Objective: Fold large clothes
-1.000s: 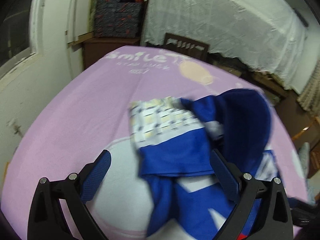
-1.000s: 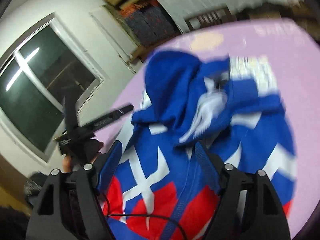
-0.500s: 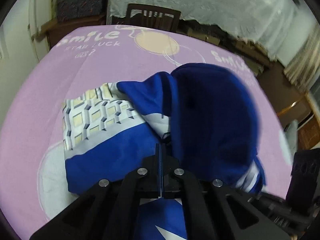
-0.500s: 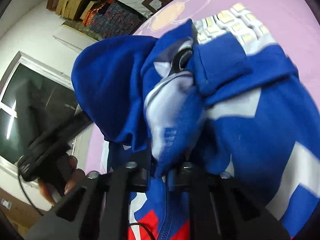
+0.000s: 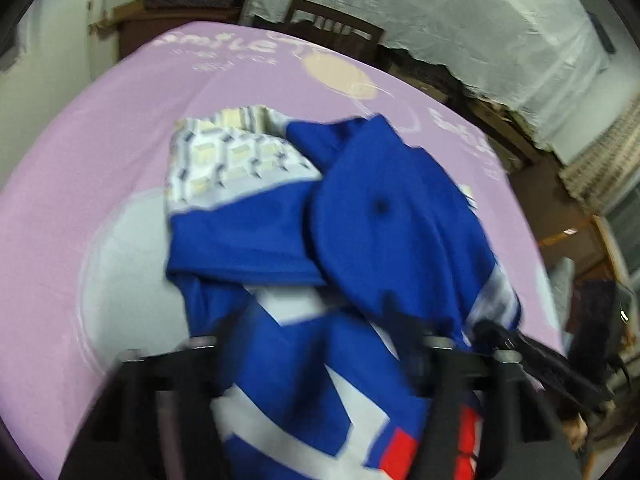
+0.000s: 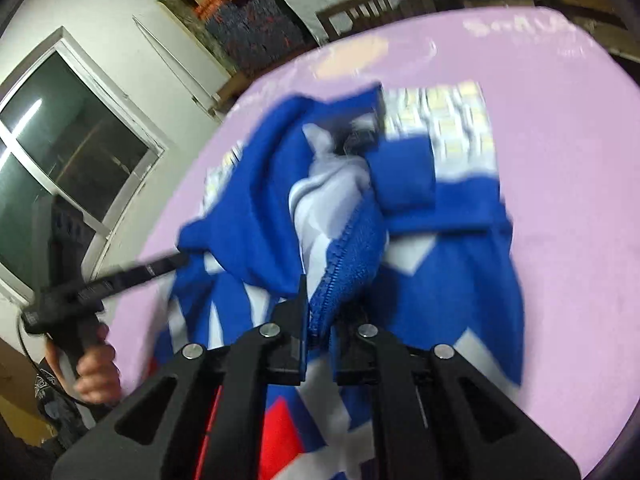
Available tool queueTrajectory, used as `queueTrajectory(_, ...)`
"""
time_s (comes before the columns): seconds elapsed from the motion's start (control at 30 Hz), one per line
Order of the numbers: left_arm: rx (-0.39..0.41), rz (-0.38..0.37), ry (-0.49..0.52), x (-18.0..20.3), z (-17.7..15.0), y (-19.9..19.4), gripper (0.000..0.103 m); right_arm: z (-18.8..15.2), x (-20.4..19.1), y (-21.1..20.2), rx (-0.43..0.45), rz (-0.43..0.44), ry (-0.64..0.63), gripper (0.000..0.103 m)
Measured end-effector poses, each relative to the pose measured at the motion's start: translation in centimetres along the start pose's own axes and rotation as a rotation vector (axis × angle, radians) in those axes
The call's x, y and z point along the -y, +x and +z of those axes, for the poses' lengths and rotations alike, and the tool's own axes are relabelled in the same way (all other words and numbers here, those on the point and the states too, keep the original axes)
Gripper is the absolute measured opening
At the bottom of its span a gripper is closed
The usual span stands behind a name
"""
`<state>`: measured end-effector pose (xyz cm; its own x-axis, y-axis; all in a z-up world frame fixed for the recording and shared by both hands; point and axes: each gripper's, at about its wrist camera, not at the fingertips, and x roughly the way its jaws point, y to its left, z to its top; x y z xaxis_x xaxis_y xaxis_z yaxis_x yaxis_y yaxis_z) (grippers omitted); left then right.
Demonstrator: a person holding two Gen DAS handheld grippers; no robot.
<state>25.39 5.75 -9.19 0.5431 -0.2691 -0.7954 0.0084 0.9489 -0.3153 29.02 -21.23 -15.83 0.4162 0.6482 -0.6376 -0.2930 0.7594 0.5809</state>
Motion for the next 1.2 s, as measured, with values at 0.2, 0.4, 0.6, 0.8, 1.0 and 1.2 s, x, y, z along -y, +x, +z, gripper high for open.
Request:
queueTrajectory(0.2,-0.028,0.050,-0.004,0.1,1.5,2.5,0.064,-0.6,1.1,0.0,0.000,0.019,0.029,0.008)
queueTrajectory(0.4,-0.012,0.162,0.122,1.4,0.1,3.3,0.033,-1.2,1.9,0.6,-0.047,0.049,0.061,0.006)
queueTrajectory(0.6,-0.013,0.193,0.170,1.2,-1.5,2.5,0.035,-1.3,1.9,0.3,-0.077,0.025,0.054,0.018)
queueTrajectory(0.8,0.079,0.144,0.203,2.6,-1.1,-1.2,0.036,-1.7,1.2,-5.1,0.092,-0.028,0.030,0.031)
queueTrajectory(1.0,0.172,0.082,0.290,7.2,0.8,-1.6,0.051,1.5,-2.1,-5.5,0.196,0.057,-0.020,0.013)
queueTrajectory(1.2,0.043,0.146,0.277,6.4,0.6,3.7,0.051,3.2,-2.0,0.6,0.091,0.070,0.030,0.013)
